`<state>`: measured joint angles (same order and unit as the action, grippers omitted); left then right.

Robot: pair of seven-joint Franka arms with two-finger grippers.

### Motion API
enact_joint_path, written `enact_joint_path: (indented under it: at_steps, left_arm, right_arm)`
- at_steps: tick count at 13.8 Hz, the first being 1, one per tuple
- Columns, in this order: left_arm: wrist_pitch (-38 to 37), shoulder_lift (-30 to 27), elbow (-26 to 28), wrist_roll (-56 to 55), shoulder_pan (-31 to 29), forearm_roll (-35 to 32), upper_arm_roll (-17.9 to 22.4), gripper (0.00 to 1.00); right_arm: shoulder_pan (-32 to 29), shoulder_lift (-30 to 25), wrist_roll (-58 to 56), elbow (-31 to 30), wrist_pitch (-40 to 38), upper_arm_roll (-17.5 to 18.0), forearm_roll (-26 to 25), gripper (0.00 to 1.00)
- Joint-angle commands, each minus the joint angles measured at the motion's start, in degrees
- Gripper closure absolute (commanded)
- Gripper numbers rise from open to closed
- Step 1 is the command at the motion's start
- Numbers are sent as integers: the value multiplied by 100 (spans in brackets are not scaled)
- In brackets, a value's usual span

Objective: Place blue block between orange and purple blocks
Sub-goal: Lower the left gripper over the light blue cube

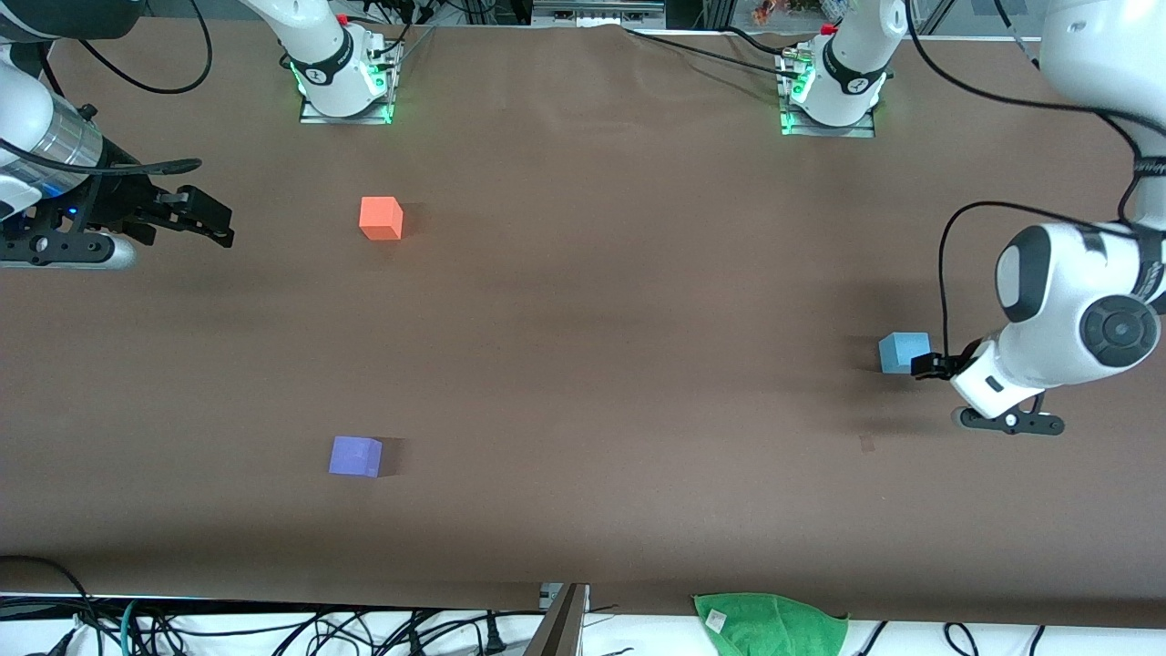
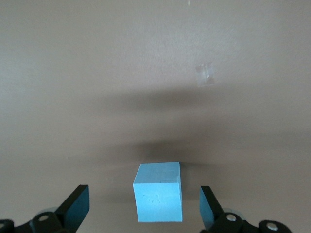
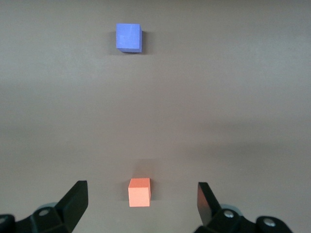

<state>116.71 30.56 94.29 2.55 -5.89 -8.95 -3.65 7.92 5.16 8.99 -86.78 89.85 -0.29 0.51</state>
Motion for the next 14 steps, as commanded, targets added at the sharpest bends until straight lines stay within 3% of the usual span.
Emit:
enact_joint_path:
  at_steps: [1,5,14]
  left_arm:
    - [106,265,71,114,-184,-72,-22,0]
    - [133,231,571,123,-281,-2,-75,0]
    - [115,284,625,193,-361,411,-145,0]
  right_arm:
    - [8,-41,6,30,-55,-15,37,1]
    - [8,-32,6,30,-47,-15,37,1]
    - [8,-41,15,30,-55,-7,37,1]
